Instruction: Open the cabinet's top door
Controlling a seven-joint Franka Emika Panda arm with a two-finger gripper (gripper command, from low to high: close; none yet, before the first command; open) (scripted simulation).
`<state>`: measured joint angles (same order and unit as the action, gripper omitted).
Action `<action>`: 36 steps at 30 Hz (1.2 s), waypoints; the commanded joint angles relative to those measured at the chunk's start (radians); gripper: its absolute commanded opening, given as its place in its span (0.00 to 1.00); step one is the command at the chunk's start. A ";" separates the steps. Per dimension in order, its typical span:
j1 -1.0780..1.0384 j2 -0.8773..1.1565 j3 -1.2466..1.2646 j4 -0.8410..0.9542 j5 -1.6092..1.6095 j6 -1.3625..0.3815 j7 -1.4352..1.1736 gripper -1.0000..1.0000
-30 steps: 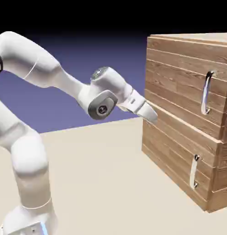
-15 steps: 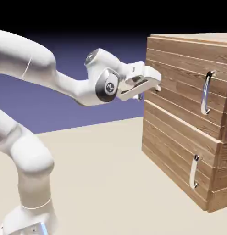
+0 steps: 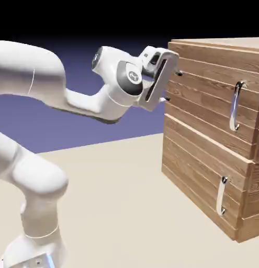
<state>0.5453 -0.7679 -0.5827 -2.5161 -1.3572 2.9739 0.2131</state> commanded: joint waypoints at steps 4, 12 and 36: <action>0.068 -0.025 -0.075 0.038 -0.174 -0.008 -0.068 0.50; 0.205 -0.076 -0.224 0.113 -0.522 -0.024 -0.203 0.50; 0.599 -0.222 -0.655 0.330 -1.525 -0.071 -0.593 0.50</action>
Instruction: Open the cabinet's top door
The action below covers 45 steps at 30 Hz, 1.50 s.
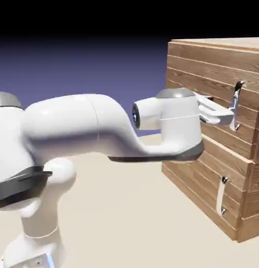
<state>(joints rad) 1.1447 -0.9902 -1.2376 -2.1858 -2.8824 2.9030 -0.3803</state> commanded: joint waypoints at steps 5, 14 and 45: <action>0.145 0.026 -0.084 0.117 -0.005 -0.006 -0.004 0.50; 0.001 0.082 0.012 -0.013 0.034 -0.101 0.048 0.00; -0.890 -0.134 0.978 -0.718 0.817 -0.476 -0.072 0.00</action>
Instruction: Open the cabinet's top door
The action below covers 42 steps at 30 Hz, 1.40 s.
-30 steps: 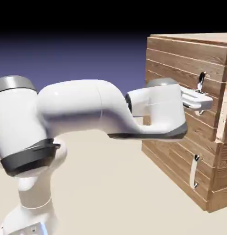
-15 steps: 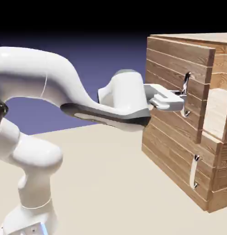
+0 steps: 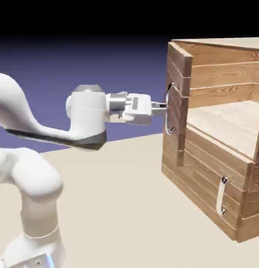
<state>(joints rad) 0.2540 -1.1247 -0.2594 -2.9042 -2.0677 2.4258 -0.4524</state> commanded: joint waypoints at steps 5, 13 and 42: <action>-0.008 -0.099 0.151 -0.068 0.219 -0.092 -0.085 0.00; 0.055 -0.196 0.415 -0.114 0.567 -0.292 -0.181 0.00; -0.299 0.185 1.437 0.566 1.425 -1.186 -0.134 0.00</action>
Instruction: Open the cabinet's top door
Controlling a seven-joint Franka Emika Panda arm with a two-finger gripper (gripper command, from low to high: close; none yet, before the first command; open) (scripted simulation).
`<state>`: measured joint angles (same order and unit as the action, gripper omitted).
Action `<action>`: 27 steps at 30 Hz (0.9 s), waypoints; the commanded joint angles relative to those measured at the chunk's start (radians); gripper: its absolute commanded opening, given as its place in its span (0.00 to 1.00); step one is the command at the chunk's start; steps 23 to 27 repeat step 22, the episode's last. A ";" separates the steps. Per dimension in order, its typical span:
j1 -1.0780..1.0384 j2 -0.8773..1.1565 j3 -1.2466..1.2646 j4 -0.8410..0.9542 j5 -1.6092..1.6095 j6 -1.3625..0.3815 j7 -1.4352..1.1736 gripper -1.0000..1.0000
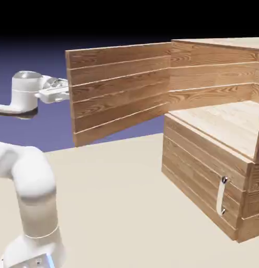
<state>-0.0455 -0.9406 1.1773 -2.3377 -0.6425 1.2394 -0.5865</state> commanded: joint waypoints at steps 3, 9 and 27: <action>-0.109 0.012 0.088 0.106 0.037 -0.072 -0.005 0.00; -0.326 -0.006 0.238 0.320 0.098 -0.203 -0.037 0.00; -0.704 -0.121 0.418 0.743 0.167 -0.443 -0.152 1.00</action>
